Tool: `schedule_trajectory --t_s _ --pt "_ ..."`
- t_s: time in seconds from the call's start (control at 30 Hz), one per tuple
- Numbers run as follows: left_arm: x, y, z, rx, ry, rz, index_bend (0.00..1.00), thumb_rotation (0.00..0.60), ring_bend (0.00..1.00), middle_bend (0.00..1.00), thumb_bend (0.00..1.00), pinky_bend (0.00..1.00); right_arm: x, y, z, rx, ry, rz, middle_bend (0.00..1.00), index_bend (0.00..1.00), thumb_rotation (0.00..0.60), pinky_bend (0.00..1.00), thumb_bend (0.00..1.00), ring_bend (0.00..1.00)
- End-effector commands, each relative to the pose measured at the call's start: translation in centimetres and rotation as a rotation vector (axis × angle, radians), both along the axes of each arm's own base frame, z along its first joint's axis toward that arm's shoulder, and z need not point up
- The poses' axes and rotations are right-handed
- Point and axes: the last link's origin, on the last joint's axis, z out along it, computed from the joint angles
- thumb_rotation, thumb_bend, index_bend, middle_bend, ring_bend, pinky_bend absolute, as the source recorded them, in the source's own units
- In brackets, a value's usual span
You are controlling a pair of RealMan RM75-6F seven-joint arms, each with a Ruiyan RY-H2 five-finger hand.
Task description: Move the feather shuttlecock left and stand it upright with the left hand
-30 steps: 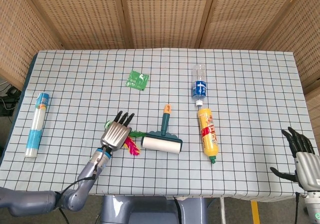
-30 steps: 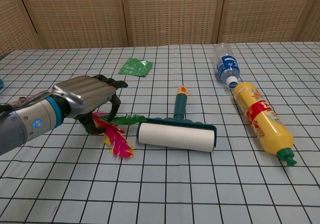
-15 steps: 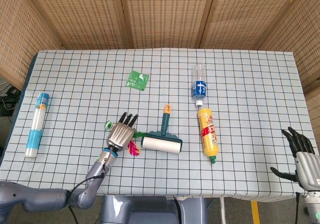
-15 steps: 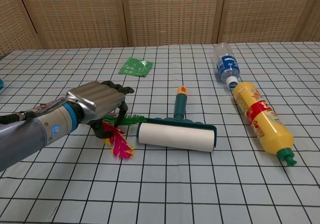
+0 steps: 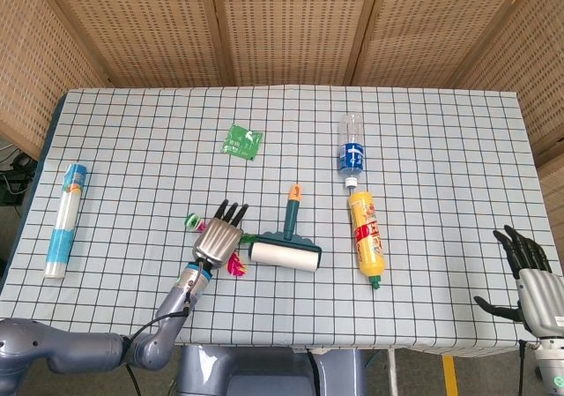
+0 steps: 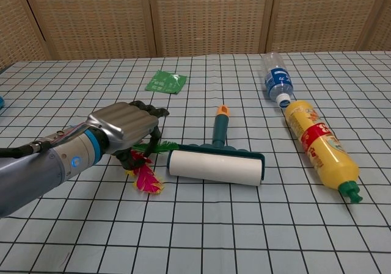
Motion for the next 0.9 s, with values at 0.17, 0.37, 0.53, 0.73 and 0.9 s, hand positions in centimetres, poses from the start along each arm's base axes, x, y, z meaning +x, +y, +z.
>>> schedule_trajectory --t_s 0.17,0.37,0.53,0.73,0.9 --pt "-0.3 0.0 0.5 0.013 0.006 0.001 0.64 0.6 0.0 0.0 0.64 0.0 0.1 0.1 0.1 -0.007 -0.004 0.009 0.0 0.0 0.6 0.01 0.07 0.0" --pt "-0.1 0.1 2.3 0.042 -0.029 0.002 0.65 0.6 0.0 0.0 0.64 0.0 0.3 0.2 0.1 -0.006 0.0 0.014 0.0 0.0 0.6 0.01 0.07 0.0" --pt "-0.1 0.5 4.5 0.082 -0.055 -0.003 0.65 0.6 0.0 0.0 0.64 0.0 0.3 0.2 0.3 -0.011 -0.002 0.014 0.0 0.0 0.6 0.01 0.07 0.0" --pt "-0.9 1.4 9.7 0.168 -0.119 0.006 0.65 0.6 0.0 0.0 0.64 0.0 0.5 0.4 0.2 -0.012 0.004 0.024 0.0 0.0 0.6 0.01 0.07 0.0" --pt "-2.0 2.1 12.3 0.219 -0.183 0.031 0.66 0.6 0.0 0.0 0.65 0.0 0.7 0.5 0.2 -0.015 0.01 0.027 0.0 0.0 0.6 0.01 0.07 0.0"
